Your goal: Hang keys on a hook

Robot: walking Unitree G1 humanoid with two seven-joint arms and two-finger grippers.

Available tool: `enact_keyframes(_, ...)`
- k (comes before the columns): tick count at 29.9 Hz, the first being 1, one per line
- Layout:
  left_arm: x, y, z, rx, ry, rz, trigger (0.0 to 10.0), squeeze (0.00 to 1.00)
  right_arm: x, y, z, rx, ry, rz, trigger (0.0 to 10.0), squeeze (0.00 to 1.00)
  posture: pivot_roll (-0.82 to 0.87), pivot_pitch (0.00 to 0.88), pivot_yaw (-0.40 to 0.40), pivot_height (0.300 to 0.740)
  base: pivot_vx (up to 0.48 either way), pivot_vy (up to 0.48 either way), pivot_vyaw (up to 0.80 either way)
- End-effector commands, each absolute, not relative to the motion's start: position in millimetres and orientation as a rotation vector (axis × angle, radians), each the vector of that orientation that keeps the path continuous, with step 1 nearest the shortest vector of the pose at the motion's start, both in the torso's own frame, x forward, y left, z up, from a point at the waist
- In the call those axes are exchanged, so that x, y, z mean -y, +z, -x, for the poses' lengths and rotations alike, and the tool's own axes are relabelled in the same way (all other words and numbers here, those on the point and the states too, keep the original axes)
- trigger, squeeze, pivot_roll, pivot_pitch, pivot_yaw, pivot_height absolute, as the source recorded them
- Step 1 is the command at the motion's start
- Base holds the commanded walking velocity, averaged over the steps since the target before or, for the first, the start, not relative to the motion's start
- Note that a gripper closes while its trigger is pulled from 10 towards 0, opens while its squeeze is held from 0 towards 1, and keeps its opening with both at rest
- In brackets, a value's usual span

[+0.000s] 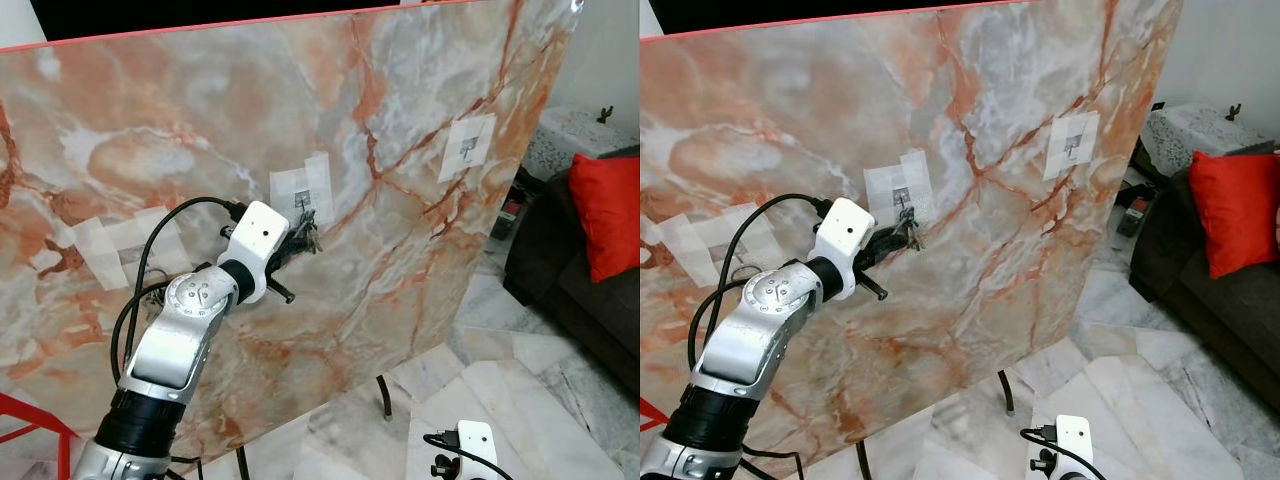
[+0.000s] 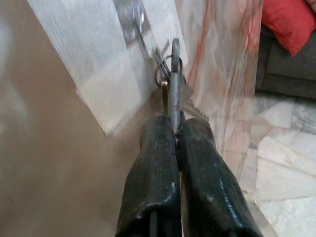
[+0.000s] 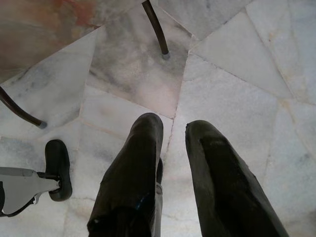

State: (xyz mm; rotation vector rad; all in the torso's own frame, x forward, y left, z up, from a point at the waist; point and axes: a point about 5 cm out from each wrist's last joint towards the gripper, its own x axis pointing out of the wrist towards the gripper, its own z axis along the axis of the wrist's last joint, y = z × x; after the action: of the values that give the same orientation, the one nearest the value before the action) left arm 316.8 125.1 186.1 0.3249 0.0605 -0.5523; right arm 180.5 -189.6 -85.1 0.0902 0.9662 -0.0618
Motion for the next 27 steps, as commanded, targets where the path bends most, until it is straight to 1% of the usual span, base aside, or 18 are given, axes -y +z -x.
enact_keyframes(1,-128,186,-315,-0.068,-0.538,-0.35,10.0,0.0,191,-84,-182,-0.958,-0.068,-0.091,10.0,0.0,0.09,0.0,-0.058,0.74,0.0,0.0,0.0)
enact_keyframes(4,-129,184,-315,-0.071,-0.532,-0.352,10.0,0.0,191,-84,-182,-0.958,-0.068,-0.09,10.0,0.0,0.09,0.0,-0.058,0.74,0.0,0.0,0.0)
enact_keyframes(5,-130,185,-315,-0.069,-0.527,-0.351,10.0,0.11,192,-84,-182,-0.957,-0.068,-0.09,10.0,0.0,0.09,0.0,-0.06,0.74,0.0,0.0,0.0)
enact_keyframes(6,-130,185,-315,-0.066,-0.524,-0.351,10.0,0.63,192,-84,-182,-0.957,-0.068,-0.09,10.0,0.0,0.09,0.0,-0.06,0.74,0.0,0.0,0.0)
enact_keyframes(7,-131,185,-315,-0.063,-0.521,-0.351,10.0,1.0,192,-84,-182,-0.957,-0.067,-0.09,10.0,0.0,0.09,0.0,-0.06,0.74,0.0,0.0,0.0)
enact_keyframes(12,-131,186,-314,-0.054,-0.524,-0.346,10.0,1.0,192,-84,-182,-0.956,-0.068,-0.089,10.0,0.0,0.09,0.0,-0.061,0.74,0.0,0.0,0.0)
enact_keyframes(20,-124,181,-304,-0.044,-0.621,-0.342,10.0,1.0,192,-84,-182,-0.957,-0.066,-0.089,10.0,0.0,0.09,0.0,-0.061,0.74,0.0,0.0,0.0)
enact_keyframes(27,-130,169,-291,-0.078,-0.647,-0.328,10.0,1.0,192,-84,-182,-0.956,-0.067,-0.092,10.0,0.0,0.09,0.0,-0.06,0.74,0.0,0.0,0.0)
